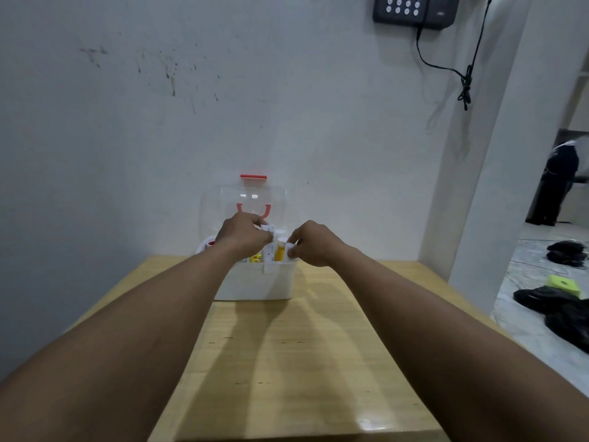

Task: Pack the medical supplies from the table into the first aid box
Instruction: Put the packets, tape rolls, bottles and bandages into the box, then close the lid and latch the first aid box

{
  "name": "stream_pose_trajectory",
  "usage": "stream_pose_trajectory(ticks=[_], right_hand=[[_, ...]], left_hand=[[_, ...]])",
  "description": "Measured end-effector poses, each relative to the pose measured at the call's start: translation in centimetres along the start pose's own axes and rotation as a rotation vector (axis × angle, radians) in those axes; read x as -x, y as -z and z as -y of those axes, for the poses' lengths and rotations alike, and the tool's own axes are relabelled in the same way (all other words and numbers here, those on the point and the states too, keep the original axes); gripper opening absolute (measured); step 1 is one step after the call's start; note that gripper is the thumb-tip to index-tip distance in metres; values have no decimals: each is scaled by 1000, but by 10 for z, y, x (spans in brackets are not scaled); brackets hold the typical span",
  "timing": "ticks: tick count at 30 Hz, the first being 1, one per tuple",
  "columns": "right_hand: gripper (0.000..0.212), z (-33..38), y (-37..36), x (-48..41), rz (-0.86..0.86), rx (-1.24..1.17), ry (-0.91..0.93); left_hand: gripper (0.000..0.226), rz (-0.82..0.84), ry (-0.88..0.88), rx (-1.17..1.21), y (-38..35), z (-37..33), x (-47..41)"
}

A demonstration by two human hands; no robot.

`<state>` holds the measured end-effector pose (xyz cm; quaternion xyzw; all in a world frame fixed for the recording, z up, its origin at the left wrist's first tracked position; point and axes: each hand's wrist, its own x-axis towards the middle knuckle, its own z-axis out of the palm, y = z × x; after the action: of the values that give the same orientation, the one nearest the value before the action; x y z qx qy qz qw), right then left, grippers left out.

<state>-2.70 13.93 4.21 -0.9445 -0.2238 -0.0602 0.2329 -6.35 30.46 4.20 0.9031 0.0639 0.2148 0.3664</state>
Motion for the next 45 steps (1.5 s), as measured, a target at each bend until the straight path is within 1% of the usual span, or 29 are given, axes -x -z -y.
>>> stream_pose_trajectory(ticks=[3, 7, 11, 21, 27, 28, 30, 32, 34, 36, 38, 42, 45], right_hand=[[32, -1, 0, 1, -35, -12, 1], [24, 0, 1, 2, -48, -7, 7], [11, 1, 1, 2, -34, 11, 25], [15, -6, -2, 4, -51, -19, 26], [15, -6, -2, 5, -44, -38, 35], [14, -6, -2, 5, -42, -42, 36], [16, -7, -2, 5, -48, -54, 36], [21, -7, 0, 6, -62, -69, 28], [28, -7, 4, 6, -73, -83, 11], [33, -6, 11, 3, -91, -82, -7], [35, -4, 18, -4, -126, -66, -14], [40, 4, 34, -23, -180, -6, -7], [45, 13, 42, -42, -223, 62, 19]], left_hand=[[26, 50, 8, -28, -1, -1, -1], [32, 137, -1, -77, 0, 2, -1], [27, 202, -24, -151, 0, 2, 0], [29, 240, -55, -288, -6, -7, -1], [28, 264, 29, -325, -9, -1, -3], [27, 265, 36, -331, -10, -1, -4], [15, 277, 39, -339, -9, -3, -5], [13, 282, 41, -317, -8, -5, -6], [15, 245, 30, -301, -6, -7, -8], [16, 169, 11, -281, -2, -7, -12], [29, 67, -22, -274, 7, -7, -18], [37, -52, -109, -328, 24, -4, -31], [40, -129, -178, -438, 32, -1, -46]])
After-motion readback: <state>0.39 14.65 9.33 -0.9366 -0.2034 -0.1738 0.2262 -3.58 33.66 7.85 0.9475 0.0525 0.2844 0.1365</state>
